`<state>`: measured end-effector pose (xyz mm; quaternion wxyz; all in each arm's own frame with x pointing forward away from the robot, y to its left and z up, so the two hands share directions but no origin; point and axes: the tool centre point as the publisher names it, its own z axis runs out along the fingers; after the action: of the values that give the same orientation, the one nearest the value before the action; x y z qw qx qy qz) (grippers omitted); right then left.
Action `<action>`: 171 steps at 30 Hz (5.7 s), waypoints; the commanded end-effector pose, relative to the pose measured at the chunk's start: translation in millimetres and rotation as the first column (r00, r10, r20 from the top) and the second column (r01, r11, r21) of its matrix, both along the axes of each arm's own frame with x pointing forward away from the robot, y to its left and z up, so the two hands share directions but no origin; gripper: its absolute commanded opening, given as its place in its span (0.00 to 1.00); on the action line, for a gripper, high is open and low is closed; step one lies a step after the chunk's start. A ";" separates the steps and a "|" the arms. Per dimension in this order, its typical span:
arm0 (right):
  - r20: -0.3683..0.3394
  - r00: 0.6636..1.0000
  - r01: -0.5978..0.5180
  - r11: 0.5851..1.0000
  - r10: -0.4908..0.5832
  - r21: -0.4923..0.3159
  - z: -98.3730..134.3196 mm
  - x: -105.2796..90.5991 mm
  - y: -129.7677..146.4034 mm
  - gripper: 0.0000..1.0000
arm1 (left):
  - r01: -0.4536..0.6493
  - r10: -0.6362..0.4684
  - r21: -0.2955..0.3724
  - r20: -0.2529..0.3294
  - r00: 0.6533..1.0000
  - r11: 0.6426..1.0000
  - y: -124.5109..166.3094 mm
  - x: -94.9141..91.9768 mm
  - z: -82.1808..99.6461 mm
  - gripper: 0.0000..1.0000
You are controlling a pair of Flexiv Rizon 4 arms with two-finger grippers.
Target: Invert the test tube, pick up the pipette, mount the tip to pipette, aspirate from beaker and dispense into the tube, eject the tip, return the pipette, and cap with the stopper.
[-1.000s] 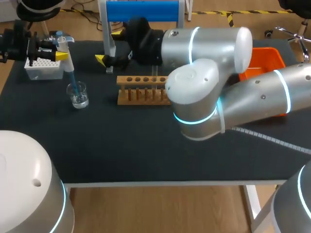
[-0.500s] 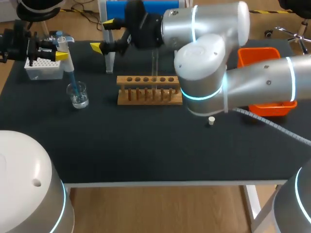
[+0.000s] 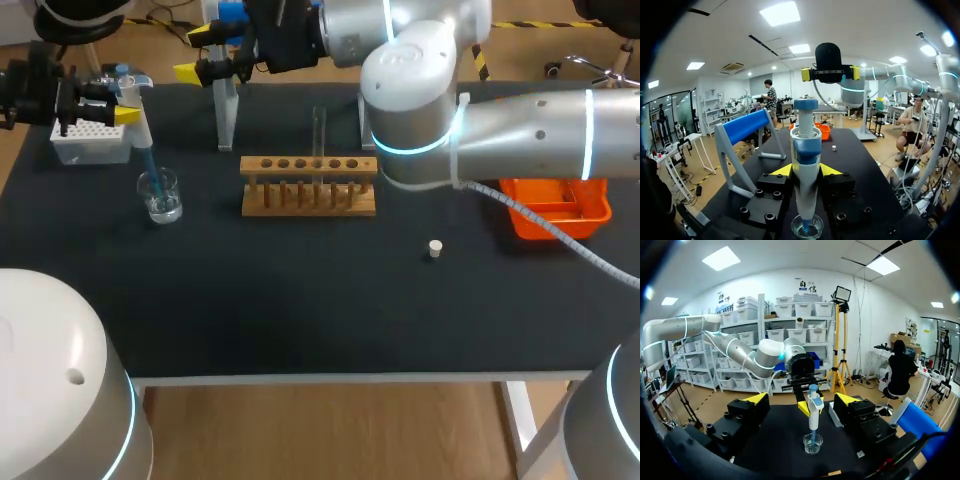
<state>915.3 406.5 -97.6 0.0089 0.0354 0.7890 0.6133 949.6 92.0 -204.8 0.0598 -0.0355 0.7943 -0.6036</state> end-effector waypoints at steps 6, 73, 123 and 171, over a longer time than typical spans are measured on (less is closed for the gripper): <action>-0.004 0.995 -0.104 0.994 0.104 -0.021 7.5 14.8 14.0 0.00 | 0.002 -0.002 0.000 0.000 1.000 1.000 0.5 0.5 0.0 0.00; 0.007 0.992 -0.121 0.983 0.123 -0.140 -23.6 22.7 88.3 0.00 | 0.002 -0.002 0.000 0.000 1.000 1.000 0.5 0.5 0.0 0.00; 0.025 0.993 -0.111 0.982 0.116 -0.155 -24.6 23.7 90.9 0.00 | 0.002 -0.002 0.000 0.000 1.000 1.000 0.5 0.5 0.0 0.00; 0.017 0.995 -0.096 0.976 0.101 -0.194 -47.3 31.3 92.9 0.00 | 0.002 -0.002 0.000 0.000 1.000 1.000 0.5 0.5 0.0 0.00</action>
<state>944.9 500.1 -141.5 -0.0052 -0.0128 0.8419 0.5394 948.9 92.1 -208.6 0.0594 -0.0353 0.7945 -0.6033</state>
